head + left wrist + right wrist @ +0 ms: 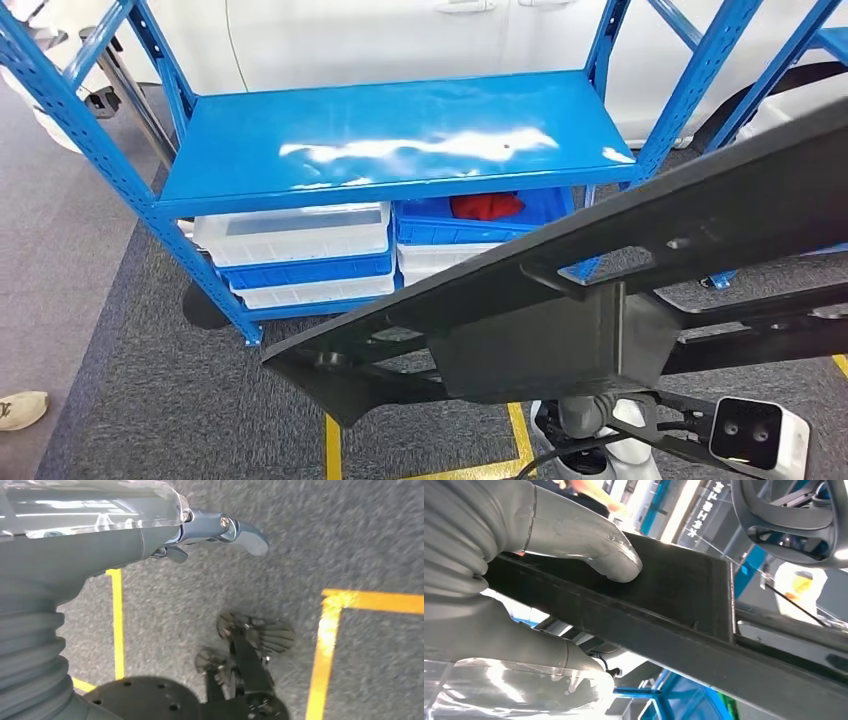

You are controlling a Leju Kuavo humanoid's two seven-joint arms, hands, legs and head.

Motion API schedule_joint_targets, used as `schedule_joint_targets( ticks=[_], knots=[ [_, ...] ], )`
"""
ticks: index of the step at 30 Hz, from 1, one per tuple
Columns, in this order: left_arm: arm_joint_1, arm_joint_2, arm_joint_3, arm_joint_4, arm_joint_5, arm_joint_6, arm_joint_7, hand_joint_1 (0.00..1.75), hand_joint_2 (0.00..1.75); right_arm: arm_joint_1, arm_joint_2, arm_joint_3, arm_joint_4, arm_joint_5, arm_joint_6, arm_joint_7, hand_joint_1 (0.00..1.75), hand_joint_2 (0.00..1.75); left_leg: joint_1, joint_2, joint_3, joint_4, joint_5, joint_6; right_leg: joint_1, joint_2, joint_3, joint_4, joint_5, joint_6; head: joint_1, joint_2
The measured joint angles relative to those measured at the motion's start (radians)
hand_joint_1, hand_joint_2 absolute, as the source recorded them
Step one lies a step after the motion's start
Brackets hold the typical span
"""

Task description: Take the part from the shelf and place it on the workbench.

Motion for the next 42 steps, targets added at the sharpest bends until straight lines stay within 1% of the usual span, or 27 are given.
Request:
schedule_joint_targets(
  ticks=[1, 2, 3, 4, 5, 6, 8, 9, 10, 12, 14, 16, 18, 19, 20, 22, 24, 26, 28, 29, 32, 34, 35, 36, 38, 40, 42],
  knots=[
    [-0.001, 0.000, 0.000, 0.000, 0.000, -0.001, -0.001, 0.00, 1.75, 0.000, 0.000, 0.000, 0.000, 0.001, 0.000, 0.000, 1.75, 1.75, 0.002, 0.000, -0.017, 0.069, -0.042, -0.004, 0.000, 0.000, -0.016, 0.001, 0.011, -0.001, 0.000, 0.000],
    [-0.001, 0.000, -0.001, 0.000, 0.000, -0.001, -0.003, 0.00, 1.75, 0.000, 0.000, -0.001, 0.000, 0.000, 0.000, 0.000, 1.75, 1.75, 0.003, 0.000, -0.029, 0.133, -0.061, -0.007, 0.001, 0.000, -0.032, 0.002, 0.021, 0.000, 0.000, 0.000],
    [-0.002, 0.000, -0.001, 0.000, 0.000, -0.001, -0.005, 0.00, 1.75, 0.000, 0.000, -0.001, 0.000, -0.001, 0.000, 0.000, 1.75, 1.75, 0.004, 0.000, -0.029, 0.174, -0.052, -0.009, 0.001, 0.000, -0.048, 0.004, 0.031, 0.002, 0.000, 0.000],
    [-0.002, 0.001, -0.001, 0.000, 0.000, -0.001, -0.007, 0.00, 1.75, 0.000, 0.000, -0.003, 0.001, -0.004, 0.001, 0.000, 1.75, 1.75, 0.004, 0.000, -0.016, 0.183, -0.023, -0.011, 0.000, -0.001, -0.063, 0.006, 0.041, 0.005, 0.000, 0.000],
    [-0.002, 0.001, -0.001, 0.000, 0.000, -0.002, -0.008, 0.00, 1.75, 0.000, -0.001, -0.006, 0.001, -0.008, 0.002, 0.000, 1.75, 1.75, 0.005, 0.000, 0.016, 0.155, 0.011, -0.010, 0.000, -0.002, -0.076, 0.010, 0.049, 0.007, 0.000, 0.000],
    [-0.002, 0.002, -0.001, 0.000, 0.000, -0.002, -0.008, 0.00, 1.75, 0.000, -0.001, -0.009, 0.001, -0.013, 0.005, 0.000, 1.75, 1.75, 0.005, 0.000, 0.065, 0.093, 0.031, -0.008, -0.001, -0.002, -0.088, 0.016, 0.056, 0.011, 0.000, 0.000],
    [-0.004, 0.003, -0.001, 0.000, 0.000, -0.002, -0.008, 0.00, 1.75, 0.000, -0.002, -0.018, 0.001, -0.017, 0.019, 0.000, 1.75, 1.75, 0.002, 0.000, 0.170, -0.062, 0.013, 0.000, 0.002, -0.002, -0.107, 0.029, 0.066, 0.020, 0.000, 0.000],
    [-0.005, 0.003, -0.001, 0.000, -0.001, -0.001, -0.007, 0.00, 1.75, 0.001, -0.001, -0.024, 0.001, -0.016, 0.030, 0.000, 1.75, 1.75, 0.000, -0.001, 0.202, -0.114, -0.007, 0.005, 0.003, -0.002, -0.112, 0.034, 0.072, 0.026, 0.000, 0.000],
    [-0.005, 0.003, -0.001, 0.000, -0.001, 0.000, -0.005, 0.00, 1.75, 0.003, -0.001, -0.031, 0.001, -0.015, 0.042, 0.000, 1.75, 1.75, -0.002, -0.001, 0.213, -0.140, -0.019, 0.011, 0.003, -0.003, -0.115, 0.035, 0.078, 0.032, 0.000, 0.000],
    [-0.003, 0.002, -0.001, 0.000, 0.000, 0.002, -0.002, 0.00, 1.75, 0.007, 0.000, -0.043, 0.001, -0.011, 0.065, 0.000, 1.75, 1.75, 0.000, 0.000, 0.208, -0.147, -0.012, 0.025, 0.001, -0.002, -0.120, 0.040, 0.082, 0.044, 0.000, 0.000],
    [-0.001, 0.001, -0.001, 0.000, 0.002, 0.003, 0.000, 0.00, 1.75, 0.013, 0.001, -0.055, 0.001, -0.005, 0.083, 0.000, 1.75, 1.75, 0.003, 0.004, 0.200, -0.150, 0.002, 0.039, -0.002, 0.002, -0.144, 0.095, 0.038, 0.056, 0.000, 0.000],
    [0.000, 0.001, 0.000, 0.000, 0.005, 0.004, 0.001, 0.00, 1.75, 0.019, 0.003, -0.069, 0.003, 0.004, 0.101, 0.000, 1.75, 1.75, 0.002, 0.005, 0.187, -0.148, 0.013, 0.046, -0.006, 0.005, -0.197, 0.230, -0.042, 0.066, 0.000, 0.000],
    [0.002, 0.001, 0.000, 0.000, 0.008, 0.005, 0.001, 0.00, 1.75, 0.025, 0.007, -0.082, 0.008, 0.008, 0.120, 0.000, 1.75, 1.75, 0.001, 0.005, 0.174, -0.145, 0.021, 0.047, -0.008, 0.005, -0.230, 0.330, -0.081, 0.072, 0.000, 0.000],
    [0.003, 0.000, 0.001, 0.000, 0.009, 0.005, 0.000, 0.00, 1.75, 0.026, 0.009, -0.086, 0.010, 0.008, 0.127, 0.000, 1.75, 1.75, 0.000, 0.007, 0.170, -0.143, 0.023, 0.046, -0.009, 0.005, -0.221, 0.328, -0.073, 0.071, 0.000, 0.000],
    [0.003, 0.000, 0.001, 0.000, 0.010, 0.005, 0.000, 0.00, 1.75, 0.027, 0.011, -0.091, 0.013, 0.006, 0.135, 0.000, 1.75, 1.75, 0.000, 0.009, 0.168, -0.140, 0.023, 0.046, -0.009, 0.003, -0.188, 0.279, -0.047, 0.069, 0.000, 0.000],
    [0.004, -0.004, 0.001, 0.000, 0.011, 0.005, -0.001, 0.00, 1.75, 0.025, 0.015, -0.100, 0.018, 0.004, 0.146, 0.000, 1.75, 1.75, -0.002, 0.015, 0.168, -0.138, 0.023, 0.043, -0.004, -0.022, -0.099, 0.130, 0.003, 0.055, 0.000, 0.000],
    [0.004, -0.008, 0.001, 0.000, 0.012, 0.005, 0.000, 0.00, 1.75, 0.022, 0.020, -0.106, 0.023, 0.003, 0.155, 0.000, 1.75, 1.75, -0.005, 0.022, 0.166, -0.136, 0.022, 0.034, 0.007, -0.044, -0.054, 0.041, 0.020, 0.038, 0.000, 0.000],
    [0.004, -0.009, 0.002, 0.000, 0.015, 0.005, 0.002, 0.00, 1.75, 0.019, 0.026, -0.111, 0.029, 0.001, 0.160, 0.000, 1.75, 1.75, -0.007, 0.034, 0.163, -0.136, 0.022, 0.023, 0.013, -0.034, -0.058, 0.034, 0.021, 0.026, 0.000, 0.000],
    [0.003, -0.009, 0.002, 0.000, 0.018, 0.006, 0.005, 0.00, 1.75, 0.017, 0.032, -0.118, 0.034, 0.002, 0.162, 0.000, 1.75, 1.75, -0.007, 0.039, 0.162, -0.131, 0.013, 0.012, 0.006, -0.019, -0.058, 0.027, 0.027, 0.016, 0.000, 0.000],
    [0.002, -0.009, 0.004, 0.000, 0.019, 0.006, 0.006, 0.00, 1.75, 0.013, 0.037, -0.121, 0.035, 0.006, 0.162, 0.000, 1.75, 1.75, -0.006, 0.032, 0.152, -0.105, -0.007, 0.007, 0.002, -0.012, -0.058, 0.023, 0.031, 0.010, 0.000, 0.000],
    [0.004, -0.010, 0.009, 0.000, 0.021, 0.011, 0.011, 0.00, 1.75, 0.007, 0.049, -0.127, 0.037, 0.035, 0.158, 0.000, 1.75, 1.75, -0.001, 0.008, 0.065, 0.086, -0.103, -0.003, 0.000, 0.011, -0.061, 0.020, 0.035, 0.000, 0.000, 0.000],
    [0.006, -0.009, 0.014, 0.000, 0.024, 0.014, 0.011, 0.00, 1.75, 0.007, 0.053, -0.129, 0.036, 0.057, 0.152, 0.000, 1.75, 1.75, 0.001, 0.006, 0.025, 0.163, -0.115, -0.006, 0.000, 0.029, -0.063, 0.024, 0.036, 0.000, 0.000, 0.000],
    [0.007, -0.009, 0.017, 0.000, 0.026, 0.015, 0.011, 0.00, 1.75, 0.007, 0.054, -0.129, 0.035, 0.066, 0.147, 0.000, 1.75, 1.75, 0.002, 0.005, 0.033, 0.143, -0.091, -0.007, 0.000, 0.039, -0.064, 0.027, 0.035, 0.000, 0.000, 0.000],
    [0.006, -0.009, 0.021, 0.000, 0.029, 0.015, 0.010, 0.00, 1.75, 0.005, 0.056, -0.130, 0.033, 0.077, 0.141, 0.000, 1.75, 1.75, 0.003, 0.000, 0.058, 0.085, -0.052, -0.006, 0.000, 0.050, -0.064, 0.031, 0.035, 0.001, 0.000, 0.000],
    [0.006, -0.007, 0.027, 0.000, 0.034, 0.018, 0.006, 0.00, 1.75, -0.001, 0.059, -0.130, 0.023, 0.097, 0.126, 0.000, 1.75, 1.75, 0.008, -0.042, 0.119, -0.056, 0.010, -0.001, 0.000, 0.071, -0.070, 0.040, 0.034, 0.008, 0.000, 0.000],
    [0.006, -0.006, 0.031, 0.000, 0.037, 0.025, 0.003, 0.00, 1.75, -0.008, 0.061, -0.130, 0.009, 0.115, 0.108, 0.000, 1.75, 1.75, 0.009, -0.076, 0.142, -0.113, 0.023, 0.004, -0.002, 0.090, -0.082, 0.047, 0.037, 0.021, 0.000, 0.000],
    [0.005, -0.006, 0.034, 0.000, 0.034, 0.044, -0.001, 0.00, 1.75, -0.011, 0.061, -0.130, -0.008, 0.129, 0.090, 0.000, 1.75, 1.75, 0.009, -0.065, 0.140, -0.116, 0.026, 0.012, -0.005, 0.108, -0.091, 0.047, 0.044, 0.035, 0.000, 0.000]
  ],
)
